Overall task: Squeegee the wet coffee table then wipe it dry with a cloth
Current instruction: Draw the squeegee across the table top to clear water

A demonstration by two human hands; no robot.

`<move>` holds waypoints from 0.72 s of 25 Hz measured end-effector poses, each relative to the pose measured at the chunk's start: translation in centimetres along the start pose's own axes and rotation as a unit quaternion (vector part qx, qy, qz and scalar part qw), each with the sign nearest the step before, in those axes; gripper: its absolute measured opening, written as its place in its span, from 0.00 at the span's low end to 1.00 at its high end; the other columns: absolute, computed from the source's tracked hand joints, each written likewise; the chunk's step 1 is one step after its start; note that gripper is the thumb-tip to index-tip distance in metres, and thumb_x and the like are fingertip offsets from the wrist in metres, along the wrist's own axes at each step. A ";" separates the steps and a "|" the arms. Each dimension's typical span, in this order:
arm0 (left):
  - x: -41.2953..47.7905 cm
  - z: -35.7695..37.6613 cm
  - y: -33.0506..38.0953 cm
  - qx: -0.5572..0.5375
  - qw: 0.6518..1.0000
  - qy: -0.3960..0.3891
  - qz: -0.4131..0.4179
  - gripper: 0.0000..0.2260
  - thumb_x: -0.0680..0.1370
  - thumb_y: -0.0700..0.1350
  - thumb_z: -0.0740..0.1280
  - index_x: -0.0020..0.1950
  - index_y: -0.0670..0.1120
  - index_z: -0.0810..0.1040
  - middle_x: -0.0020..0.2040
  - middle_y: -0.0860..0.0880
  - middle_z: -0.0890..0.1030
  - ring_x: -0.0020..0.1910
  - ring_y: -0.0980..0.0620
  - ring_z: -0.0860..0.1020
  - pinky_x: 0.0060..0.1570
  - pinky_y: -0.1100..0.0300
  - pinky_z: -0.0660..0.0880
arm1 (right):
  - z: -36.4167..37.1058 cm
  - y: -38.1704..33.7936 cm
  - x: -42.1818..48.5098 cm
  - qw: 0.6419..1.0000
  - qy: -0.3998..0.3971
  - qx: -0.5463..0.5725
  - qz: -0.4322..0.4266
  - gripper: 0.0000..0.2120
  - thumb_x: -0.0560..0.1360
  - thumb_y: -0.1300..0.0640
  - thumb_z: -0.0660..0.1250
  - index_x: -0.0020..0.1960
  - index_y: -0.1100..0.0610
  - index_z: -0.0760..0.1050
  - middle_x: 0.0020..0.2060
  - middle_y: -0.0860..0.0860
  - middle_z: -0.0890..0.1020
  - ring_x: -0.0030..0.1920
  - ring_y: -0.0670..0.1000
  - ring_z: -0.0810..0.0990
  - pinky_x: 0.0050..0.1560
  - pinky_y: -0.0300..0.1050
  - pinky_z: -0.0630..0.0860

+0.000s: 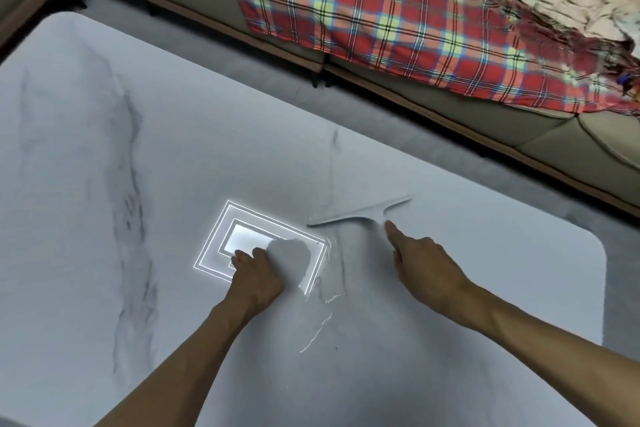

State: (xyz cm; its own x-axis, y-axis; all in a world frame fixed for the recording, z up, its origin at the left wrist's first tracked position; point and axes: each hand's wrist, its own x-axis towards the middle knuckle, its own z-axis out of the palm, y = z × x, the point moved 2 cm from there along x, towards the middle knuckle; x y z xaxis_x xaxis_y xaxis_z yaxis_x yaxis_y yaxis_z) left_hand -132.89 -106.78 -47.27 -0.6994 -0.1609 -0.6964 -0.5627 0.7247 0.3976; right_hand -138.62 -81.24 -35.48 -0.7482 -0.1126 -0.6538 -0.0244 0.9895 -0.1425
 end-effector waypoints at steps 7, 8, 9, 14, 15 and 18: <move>-0.5 -0.7 0.6 0.099 0.995 0.029 0.008 0.16 0.77 0.36 0.59 0.65 0.37 0.71 0.64 0.33 0.67 0.64 0.34 0.70 0.62 0.40 0.70 | -4.8 -1.9 5.6 0.994 0.105 0.040 -0.013 0.23 0.83 0.56 0.52 0.77 0.52 0.56 0.60 0.61 0.79 0.58 0.66 0.74 0.55 0.52 0.71; -0.9 -0.6 0.5 0.078 0.997 0.023 0.007 0.16 0.77 0.30 0.53 0.62 0.36 0.72 0.58 0.33 0.70 0.61 0.34 0.71 0.60 0.39 0.71 | -4.6 -2.5 6.5 0.994 0.099 0.045 -0.010 0.24 0.83 0.57 0.51 0.78 0.52 0.54 0.61 0.61 0.78 0.59 0.66 0.73 0.55 0.52 0.70; -0.5 -0.2 0.4 0.098 0.994 0.027 0.037 0.22 0.73 0.24 0.47 0.60 0.35 0.72 0.55 0.34 0.72 0.59 0.34 0.71 0.58 0.38 0.71 | -4.1 -2.7 6.9 0.995 0.092 0.041 -0.009 0.24 0.83 0.58 0.51 0.78 0.53 0.53 0.61 0.60 0.78 0.59 0.65 0.73 0.54 0.51 0.70; -0.8 -0.3 -0.4 0.092 0.995 0.045 0.007 0.17 0.74 0.35 0.63 0.64 0.36 0.72 0.67 0.34 0.65 0.64 0.36 0.70 0.54 0.55 0.66 | 1.0 -1.6 2.0 0.999 0.046 0.018 -0.017 0.32 0.79 0.64 0.54 0.79 0.51 0.49 0.52 0.62 0.79 0.50 0.63 0.77 0.44 0.48 0.69; -1.6 -0.4 -0.9 0.088 0.995 0.034 0.017 0.18 0.74 0.37 0.64 0.64 0.37 0.72 0.68 0.35 0.65 0.64 0.38 0.69 0.51 0.59 0.64 | 1.7 -1.1 0.7 0.999 0.031 0.016 -0.017 0.33 0.79 0.64 0.55 0.79 0.50 0.48 0.52 0.62 0.79 0.51 0.62 0.78 0.45 0.48 0.69; -4.1 1.3 -0.8 0.123 0.987 -0.097 0.038 0.13 0.67 0.30 0.67 0.48 0.40 0.82 0.45 0.37 0.75 0.44 0.44 0.71 0.44 0.61 0.73 | 3.2 0.4 -3.2 0.999 -0.011 -0.020 -0.022 0.33 0.80 0.62 0.55 0.80 0.49 0.45 0.51 0.59 0.78 0.48 0.59 0.76 0.43 0.44 0.65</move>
State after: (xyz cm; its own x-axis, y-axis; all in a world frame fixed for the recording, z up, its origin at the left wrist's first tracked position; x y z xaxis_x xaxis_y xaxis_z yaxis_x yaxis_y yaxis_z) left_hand -129.05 -105.82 -45.51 -0.6241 0.0142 -0.7812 -0.3720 0.8739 0.3131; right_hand -134.11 -80.75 -35.77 -0.7307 -0.1574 -0.6643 -0.0837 0.9864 -0.1416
